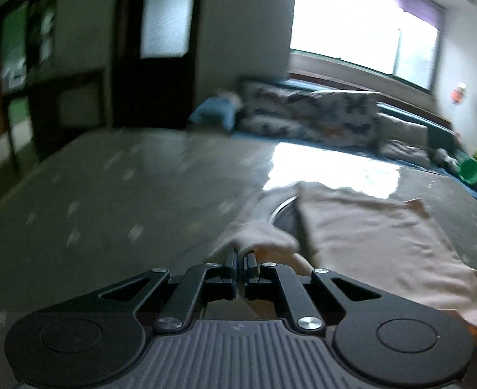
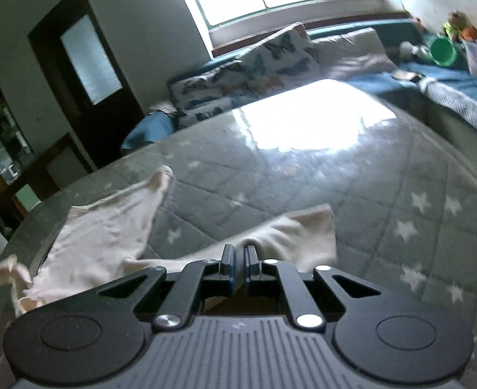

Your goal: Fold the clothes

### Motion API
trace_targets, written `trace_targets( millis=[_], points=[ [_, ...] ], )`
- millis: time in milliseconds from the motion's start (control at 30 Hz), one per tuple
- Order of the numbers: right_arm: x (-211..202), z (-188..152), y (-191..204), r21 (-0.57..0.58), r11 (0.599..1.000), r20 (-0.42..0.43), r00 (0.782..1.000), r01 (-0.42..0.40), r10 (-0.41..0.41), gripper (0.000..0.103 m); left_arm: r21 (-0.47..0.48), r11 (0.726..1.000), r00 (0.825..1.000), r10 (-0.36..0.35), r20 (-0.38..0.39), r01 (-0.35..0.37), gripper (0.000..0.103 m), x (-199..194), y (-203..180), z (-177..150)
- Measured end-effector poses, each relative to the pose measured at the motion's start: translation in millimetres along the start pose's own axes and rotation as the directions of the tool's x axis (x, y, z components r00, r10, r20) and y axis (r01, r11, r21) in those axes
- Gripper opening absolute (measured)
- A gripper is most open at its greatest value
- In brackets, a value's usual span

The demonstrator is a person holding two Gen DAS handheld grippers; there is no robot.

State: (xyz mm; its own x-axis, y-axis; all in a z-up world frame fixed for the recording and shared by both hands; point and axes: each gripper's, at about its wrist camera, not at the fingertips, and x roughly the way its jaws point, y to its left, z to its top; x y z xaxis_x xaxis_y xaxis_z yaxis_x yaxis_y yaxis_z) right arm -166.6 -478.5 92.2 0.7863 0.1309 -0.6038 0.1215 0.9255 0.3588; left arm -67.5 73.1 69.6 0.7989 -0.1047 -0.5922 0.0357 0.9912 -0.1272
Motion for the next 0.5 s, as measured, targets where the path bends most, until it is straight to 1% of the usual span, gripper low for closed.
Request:
trace_targets(
  millis=[100, 133, 167, 200, 233, 267, 300, 367, 400, 433, 467, 500],
  points=[
    [-1.1, -3.0, -2.6, -0.006, 1.000, -0.011, 1.000, 0.011, -0.011, 0.008, -0.052, 0.999, 0.999, 0.008, -0.048, -0.011, 0.004, -2.2, 16.9, -8.6],
    [-2.1, -3.4, -1.6, -0.018, 1.000, -0.017, 1.000, 0.016, -0.016, 0.012, -0.053, 0.999, 0.998, 0.005, -0.057, -0.008, 0.004, -4.0, 19.8, -10.7],
    [-2.7, -3.3, 0.3, -0.036, 0.999, -0.030, 0.999, 0.024, -0.025, 0.014, -0.047, 0.999, 0.998, 0.009, -0.065, -0.012, 0.005, -5.2, 21.9, -12.1],
    [-4.1, -3.1, 1.9, -0.049, 0.998, -0.033, 0.999, 0.033, -0.035, 0.019, -0.040, 0.999, 0.997, 0.019, -0.072, -0.022, 0.005, -5.2, 23.9, -12.7],
    [-6.2, -3.3, 2.9, -0.062, 0.997, -0.031, 0.998, 0.044, -0.046, 0.027, -0.033, 0.999, 0.996, 0.028, -0.079, -0.031, 0.005, -4.7, 25.8, -13.0],
    [-10.1, -4.2, 4.1, -0.080, 0.995, -0.028, 0.998, 0.062, -0.064, 0.030, -0.028, 0.999, 0.995, 0.036, -0.088, -0.039, 0.008, -4.1, 27.5, -13.0],
    [-14.2, -4.8, 5.3, -0.097, 0.992, -0.023, 0.996, 0.078, -0.081, 0.033, -0.024, 0.999, 0.995, 0.042, -0.095, -0.045, 0.008, -5.1, 29.1, -14.0],
    [-23.2, -4.0, 8.0, -0.124, 0.988, -0.010, 0.996, 0.092, -0.094, 0.033, 0.005, 0.999, 0.995, 0.050, -0.091, -0.049, 0.009, -9.0, 28.2, -16.7],
    [-28.7, -3.6, 10.2, -0.138, 0.986, -0.003, 0.996, 0.090, -0.091, 0.033, 0.029, 0.998, 0.995, 0.056, -0.081, -0.053, 0.010, -11.2, 25.6, -18.4],
    [-33.0, -2.4, 13.3, -0.152, 0.986, 0.000, 0.997, 0.073, -0.074, 0.033, 0.054, 0.997, 0.996, 0.061, -0.071, -0.057, 0.015, -13.4, 23.0, -20.0],
    [-36.7, -1.2, 16.8, -0.165, 0.985, 0.000, 0.999, 0.051, -0.052, 0.033, 0.075, 0.996, 0.997, 0.059, -0.058, -0.054, 0.017, -15.2, 19.4, -20.5],
    [-38.4, -0.2, 22.4, -0.180, 0.984, -0.011, 1.000, 0.012, -0.014, 0.033, 0.092, 0.995, 0.998, 0.052, -0.042, -0.048, 0.018, -16.7, 15.2, -20.4]
  ],
)
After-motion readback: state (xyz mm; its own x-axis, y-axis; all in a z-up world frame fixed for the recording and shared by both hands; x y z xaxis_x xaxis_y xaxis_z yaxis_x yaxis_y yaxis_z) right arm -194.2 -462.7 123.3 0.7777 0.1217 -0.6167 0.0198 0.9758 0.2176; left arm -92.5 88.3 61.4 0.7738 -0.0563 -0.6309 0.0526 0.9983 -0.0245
